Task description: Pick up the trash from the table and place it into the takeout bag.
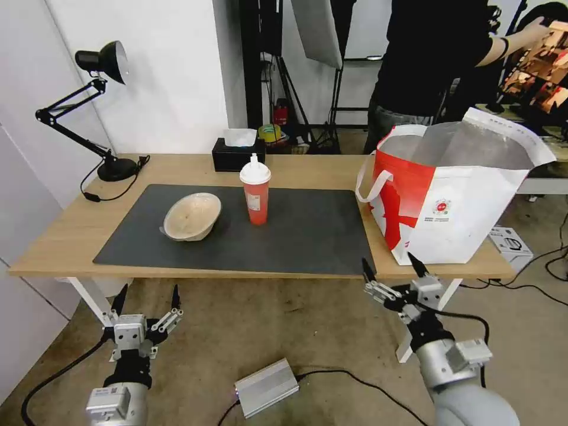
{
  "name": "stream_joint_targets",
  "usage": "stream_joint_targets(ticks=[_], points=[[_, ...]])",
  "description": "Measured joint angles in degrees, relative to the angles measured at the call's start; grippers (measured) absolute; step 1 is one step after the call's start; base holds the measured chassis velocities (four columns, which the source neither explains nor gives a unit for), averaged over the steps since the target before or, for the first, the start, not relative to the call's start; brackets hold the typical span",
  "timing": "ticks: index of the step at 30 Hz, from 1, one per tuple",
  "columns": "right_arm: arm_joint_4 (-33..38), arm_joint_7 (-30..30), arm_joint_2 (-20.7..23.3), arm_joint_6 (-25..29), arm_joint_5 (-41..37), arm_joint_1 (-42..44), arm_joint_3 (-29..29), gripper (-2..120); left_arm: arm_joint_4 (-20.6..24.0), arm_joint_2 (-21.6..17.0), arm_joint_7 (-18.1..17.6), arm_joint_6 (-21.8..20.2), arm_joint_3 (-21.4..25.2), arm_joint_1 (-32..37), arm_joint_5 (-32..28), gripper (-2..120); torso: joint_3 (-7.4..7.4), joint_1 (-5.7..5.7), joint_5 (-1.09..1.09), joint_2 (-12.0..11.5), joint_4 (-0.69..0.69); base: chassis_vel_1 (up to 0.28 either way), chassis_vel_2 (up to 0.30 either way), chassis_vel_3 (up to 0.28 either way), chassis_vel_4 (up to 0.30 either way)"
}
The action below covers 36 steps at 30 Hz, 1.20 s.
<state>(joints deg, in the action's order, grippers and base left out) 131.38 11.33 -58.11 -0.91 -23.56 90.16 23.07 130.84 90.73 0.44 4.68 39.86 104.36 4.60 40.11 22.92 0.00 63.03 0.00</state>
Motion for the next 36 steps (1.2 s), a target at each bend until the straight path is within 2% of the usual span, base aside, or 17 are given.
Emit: stream_joint_targets(ticks=[3,5,9,11,14,15,16,17,19,21,23,25,27,36], points=[[-0.2,-1.1,3.9,-2.4,-5.5,-6.4,-2.7,100,0.0,0.0,0.1,-0.1,-0.1,-0.1,0.1,98,0.00,0.00,0.01,0.0,0.00,0.000,0.000,0.000,0.000],[-0.3,-1.1,4.2,-2.6,-5.9,-7.0,-3.0,100,0.0,0.0,0.2,-0.1,0.0,-0.1,0.1,98,0.00,0.00,0.00,0.0,0.00,0.000,0.000,0.000,0.000],[-2.2,-2.3,9.1,-5.5,-12.8,-17.3,-8.9,100,-0.1,0.1,0.3,-0.1,0.1,-0.5,0.3,98,0.00,0.00,0.01,0.0,-0.01,0.000,0.000,0.000,0.000],[-2.5,-2.4,9.6,-5.9,-13.9,-18.7,-9.7,100,-0.2,0.2,0.3,-0.1,0.2,-0.6,0.3,98,0.00,0.00,0.00,0.0,-0.01,0.000,0.000,0.000,0.000],[-4.1,-2.5,11.7,-9.3,-18.8,-27.5,-14.6,100,-0.5,0.4,0.3,-0.1,0.2,-0.8,0.5,98,0.00,0.00,0.00,0.0,0.00,0.000,0.000,0.000,0.000],[-4.1,-2.5,11.7,-9.3,-18.8,-27.5,-14.6,100,-0.5,0.4,0.3,-0.1,0.2,-0.8,0.5,98,0.00,0.00,0.00,0.0,0.00,0.000,0.000,0.000,0.000],[-5.2,-2.8,12.4,-10.8,-20.8,-32.0,-17.3,100,-0.6,0.4,0.3,-0.2,0.3,-0.8,0.5,98,0.01,0.00,-0.01,0.0,0.02,0.000,0.000,0.000,0.000],[-5.3,-2.8,12.4,-10.9,-21.1,-32.6,-17.7,100,-0.6,0.4,0.3,-0.2,0.3,-0.8,0.5,98,0.01,0.00,-0.01,0.0,0.01,0.000,0.000,0.000,0.000],[-7.7,-2.8,12.6,-13.0,-24.3,-39.1,-22.3,100,-0.7,0.4,0.3,-0.2,0.5,-0.9,0.6,98,0.00,0.00,-0.01,0.0,0.01,0.000,0.000,0.000,0.000],[-8.6,-2.8,12.5,-13.6,-25.1,-40.7,-23.6,100,-0.7,0.4,0.3,-0.2,0.6,-0.9,0.6,98,0.00,0.01,-0.01,0.0,0.01,0.000,0.000,0.000,0.000],[-11.8,-2.8,11.6,-14.7,-27.3,-45.8,-27.6,100,-0.8,0.5,0.3,-0.2,0.7,-0.9,0.6,98,0.01,0.01,0.01,0.0,0.00,0.000,0.000,0.000,0.000],[-12.4,-2.8,11.3,-15.0,-27.9,-46.9,-28.3,100,-0.8,0.5,0.3,-0.2,0.7,-0.9,0.6,98,0.00,0.01,0.00,0.0,0.00,0.000,0.000,0.000,0.000],[-15.0,-2.7,9.7,-15.7,-29.7,-51.6,-31.4,100,-0.9,0.5,0.3,-0.2,1.0,-0.9,0.6,98,0.01,0.01,0.00,0.0,0.00,0.000,0.000,0.000,0.000],[-19.5,-2.6,6.5,-16.0,-30.2,-57.8,-36.4,100,-1.0,0.5,0.3,-0.2,2.2,-1.0,0.5,98,0.00,0.01,0.00,0.0,0.00,0.000,0.000,0.000,0.000]])
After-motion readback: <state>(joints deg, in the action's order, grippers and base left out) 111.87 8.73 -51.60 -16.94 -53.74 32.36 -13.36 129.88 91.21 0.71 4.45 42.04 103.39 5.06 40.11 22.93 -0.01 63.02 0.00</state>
